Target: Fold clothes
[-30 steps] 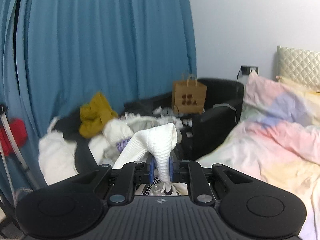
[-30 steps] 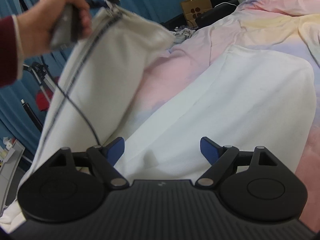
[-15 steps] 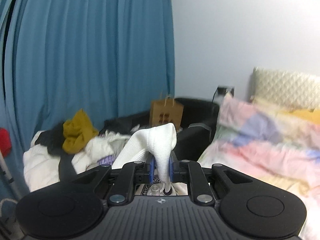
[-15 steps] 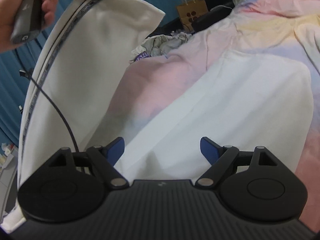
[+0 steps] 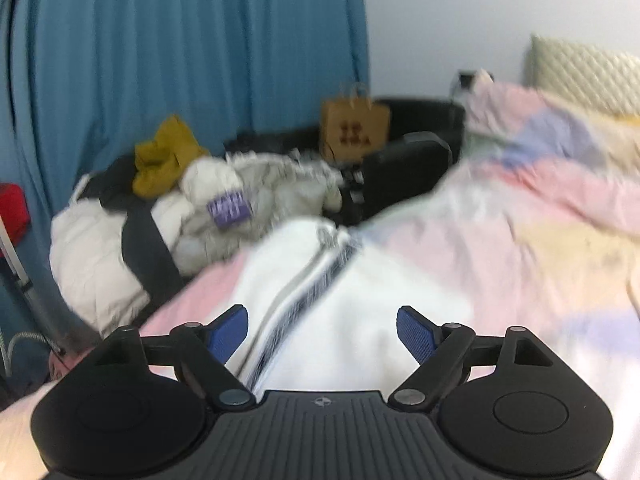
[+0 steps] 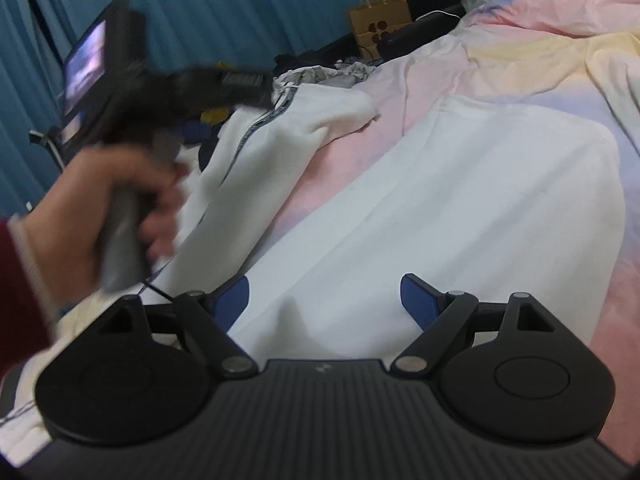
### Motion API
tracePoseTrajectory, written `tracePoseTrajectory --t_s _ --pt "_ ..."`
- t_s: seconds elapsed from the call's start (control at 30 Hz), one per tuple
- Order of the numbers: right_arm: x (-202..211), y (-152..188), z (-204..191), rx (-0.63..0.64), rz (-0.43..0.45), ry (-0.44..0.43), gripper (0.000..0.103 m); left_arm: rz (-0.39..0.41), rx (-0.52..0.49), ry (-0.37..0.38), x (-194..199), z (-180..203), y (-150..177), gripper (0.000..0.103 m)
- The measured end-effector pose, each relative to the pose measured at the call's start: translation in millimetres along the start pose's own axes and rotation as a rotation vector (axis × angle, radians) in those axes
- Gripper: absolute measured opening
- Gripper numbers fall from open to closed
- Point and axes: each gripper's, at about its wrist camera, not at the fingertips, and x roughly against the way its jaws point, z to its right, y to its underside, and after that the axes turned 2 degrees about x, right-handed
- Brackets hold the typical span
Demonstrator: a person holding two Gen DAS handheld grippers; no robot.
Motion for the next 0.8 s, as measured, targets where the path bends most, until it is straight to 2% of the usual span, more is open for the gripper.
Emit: tracePoseTrajectory --t_s 0.07,0.23,0.37,0.47,0.57,0.67,0.73,0.8 --pt "0.2 0.8 -0.8 0.004 -0.006 -0.006 0.084 -0.013 0.006 -0.017 28.1 -21.4 20.6 0.089" --pt "2.9 2.2 -6.7 0.024 -0.013 -0.011 0.084 -0.034 0.038 -0.076 130.5 -79.8 82.0 0.094" --pt "8.6 4.5 -14.7 0.047 -0.023 -0.021 0.084 -0.132 -0.056 -0.155 198.1 -121.5 126.5 0.094" --pt "14.8 6.4 -20.4 0.066 -0.027 -0.026 0.084 -0.209 -0.116 -0.192 231.3 -148.2 155.2 0.094" --pt "19.9 7.6 -24.8 0.083 -0.028 -0.025 0.084 -0.261 -0.134 -0.195 252.1 -165.7 182.7 0.09" --pt "19.9 9.4 -28.8 0.104 -0.018 -0.011 0.084 -0.303 -0.2 -0.152 256.3 -164.3 206.5 0.088" --pt "15.4 11.9 -31.4 0.121 -0.027 0.006 0.084 -0.329 -0.242 -0.177 250.3 -160.3 220.7 0.077" --pt "10.7 14.5 -33.7 0.133 -0.039 0.018 0.084 -0.334 -0.205 -0.198 242.3 -162.6 226.0 0.072"
